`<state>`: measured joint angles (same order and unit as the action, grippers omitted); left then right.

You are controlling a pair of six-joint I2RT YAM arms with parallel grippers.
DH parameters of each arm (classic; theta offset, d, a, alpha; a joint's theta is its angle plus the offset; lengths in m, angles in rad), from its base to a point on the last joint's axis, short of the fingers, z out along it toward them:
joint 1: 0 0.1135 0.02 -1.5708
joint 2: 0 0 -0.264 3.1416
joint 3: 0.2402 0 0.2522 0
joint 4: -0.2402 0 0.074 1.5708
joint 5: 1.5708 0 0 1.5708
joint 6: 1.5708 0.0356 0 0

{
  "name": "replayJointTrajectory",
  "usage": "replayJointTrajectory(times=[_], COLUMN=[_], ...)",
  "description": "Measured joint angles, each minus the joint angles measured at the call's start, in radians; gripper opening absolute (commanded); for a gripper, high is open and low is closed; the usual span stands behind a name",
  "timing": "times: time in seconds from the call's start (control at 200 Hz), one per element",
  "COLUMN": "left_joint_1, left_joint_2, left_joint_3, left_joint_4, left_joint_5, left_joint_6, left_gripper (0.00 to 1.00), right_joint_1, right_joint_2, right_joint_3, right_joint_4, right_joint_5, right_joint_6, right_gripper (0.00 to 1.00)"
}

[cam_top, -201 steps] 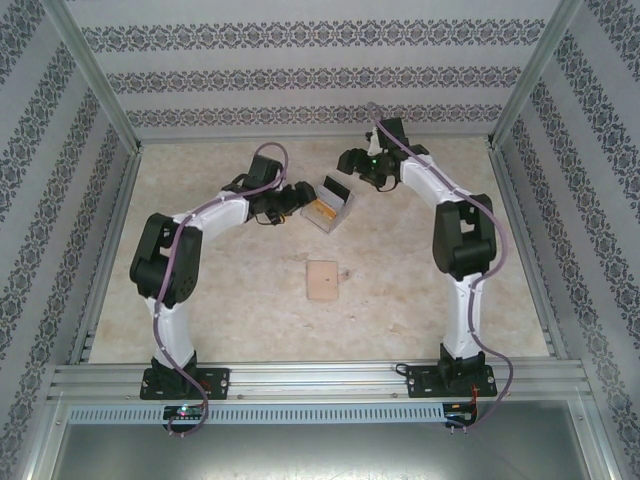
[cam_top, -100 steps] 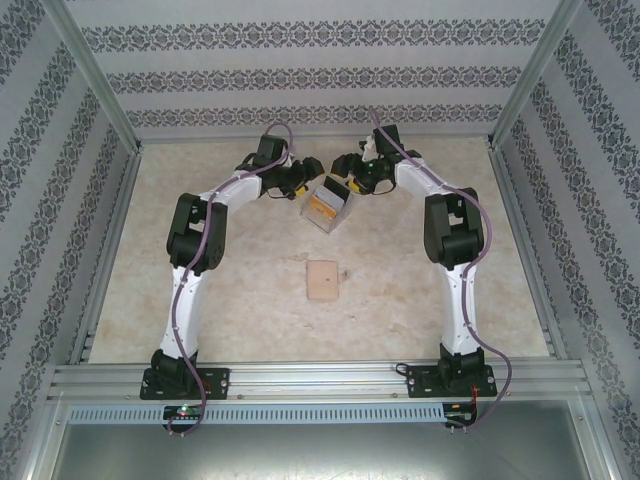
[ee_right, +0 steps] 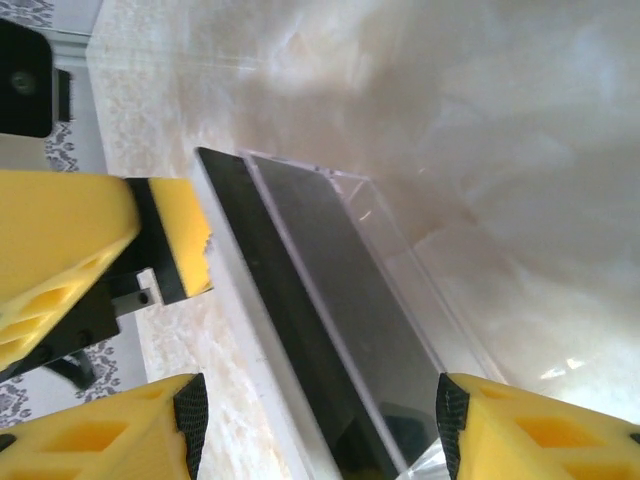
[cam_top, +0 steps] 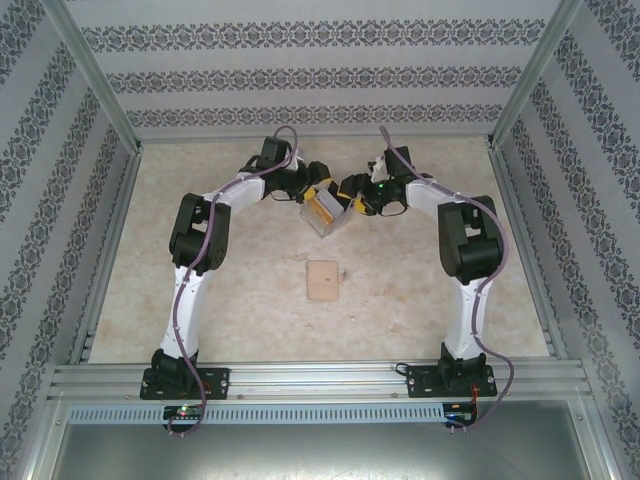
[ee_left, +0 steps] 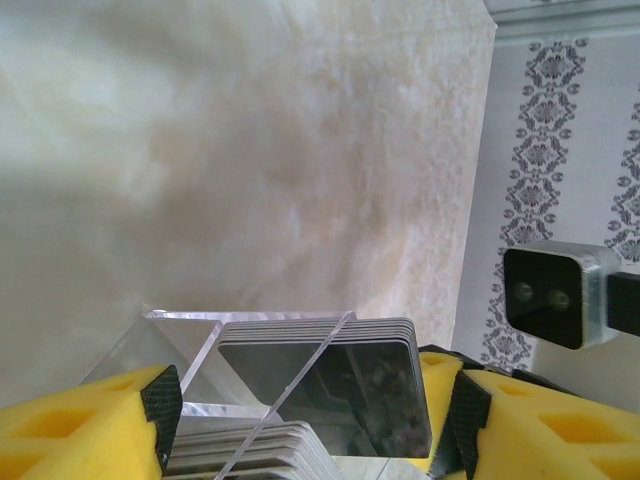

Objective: Put the credit cards into the card holder
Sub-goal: Move the storage box to the center of the table.

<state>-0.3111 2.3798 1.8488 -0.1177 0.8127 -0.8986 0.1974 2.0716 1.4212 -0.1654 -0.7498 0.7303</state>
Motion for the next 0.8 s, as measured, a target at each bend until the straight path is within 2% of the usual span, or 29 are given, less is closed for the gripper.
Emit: replayJointTrajectory(times=[0.29,0.46,0.6,0.724,0.799], left_joint_1=[-0.063,-0.089,-0.093,-0.093,-0.093], left_joint_2=[-0.002,-0.020,-0.083,-0.192,-0.278], left_joint_3=[-0.075,-0.089,-0.090,-0.123,-0.184], left_joint_4=[0.045,0.047,-0.011,-0.064,-0.070], left_joint_5=[0.043,0.041,-0.040,-0.143,-0.199], left_joint_6=[-0.014,-0.022,0.019,0.063,0.072], left_gripper=[0.73,0.77,0.79,0.78,0.77], right_joint_1=[-0.036,-0.052,-0.050,-0.024,0.013], right_joint_2=[-0.212,-0.318,-0.372,-0.384,-0.384], right_joint_3=[-0.220,-0.243,-0.206,-0.139,-0.100], right_joint_4=[0.011,-0.098,-0.224,-0.317,-0.356], right_joint_5=[0.039,0.147,0.266,0.361,0.421], right_joint_6=[-0.022,-0.110,-0.216,-0.309,-0.371], right_gripper=[0.65,0.64,0.62,0.56,0.49])
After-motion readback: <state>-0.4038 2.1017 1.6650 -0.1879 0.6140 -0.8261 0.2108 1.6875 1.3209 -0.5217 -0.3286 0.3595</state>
